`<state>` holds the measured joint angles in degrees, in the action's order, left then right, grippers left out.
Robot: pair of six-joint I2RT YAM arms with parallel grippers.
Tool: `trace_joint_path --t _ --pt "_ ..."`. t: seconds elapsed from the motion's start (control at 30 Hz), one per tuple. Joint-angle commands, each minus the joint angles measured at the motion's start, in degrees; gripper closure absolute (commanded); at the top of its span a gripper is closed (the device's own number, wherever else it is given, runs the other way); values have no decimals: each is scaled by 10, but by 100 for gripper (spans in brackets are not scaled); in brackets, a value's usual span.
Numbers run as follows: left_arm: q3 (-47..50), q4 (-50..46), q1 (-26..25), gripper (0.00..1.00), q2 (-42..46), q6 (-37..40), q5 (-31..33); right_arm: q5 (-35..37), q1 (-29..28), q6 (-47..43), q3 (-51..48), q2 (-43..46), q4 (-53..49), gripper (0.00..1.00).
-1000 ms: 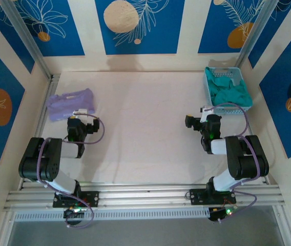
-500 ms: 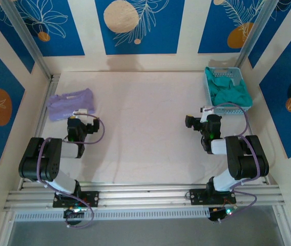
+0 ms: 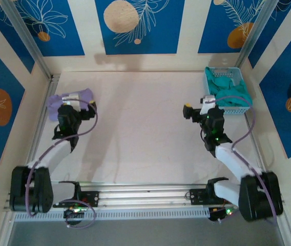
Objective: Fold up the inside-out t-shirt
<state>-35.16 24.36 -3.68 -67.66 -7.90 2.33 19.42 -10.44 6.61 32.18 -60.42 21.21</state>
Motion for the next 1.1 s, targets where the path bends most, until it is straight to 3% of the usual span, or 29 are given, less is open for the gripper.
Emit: trace_joint_path --t 0.0,0.07,0.17,0.37,0.6,0.7,0.8,0.9,0.97,1.07 --pt "-60 -132 -17 0 18 -108 -89 100 26 28 120 23 -191 1" --pt "-120 -204 -50 2 -4 -105 -73 31 132 84 200 -39 -278 3" --pt "-194 -277 -102 3 -55 -85 -53 -4 218 117 291 -160 -335 6" --pt "-244 -301 -157 3 -122 -70 -55 34 238 93 483 -380 -431 10" --pt "-235 -296 -166 1 -140 -70 -67 57 251 87 633 -562 -521 11" --pt "-230 -296 -168 1 -146 -74 -70 41 251 86 695 -627 -551 17" --pt "-226 -300 -168 2 -148 -71 -66 16 253 82 758 -684 -581 37" --pt "-225 -311 -169 4 -141 -73 -60 -12 255 74 810 -710 -613 69" --pt "-225 -320 -168 5 -128 -72 -59 -18 248 64 800 -669 -602 86" --pt "-223 -326 -169 7 -97 -80 -56 -27 224 59 739 -542 -548 98"
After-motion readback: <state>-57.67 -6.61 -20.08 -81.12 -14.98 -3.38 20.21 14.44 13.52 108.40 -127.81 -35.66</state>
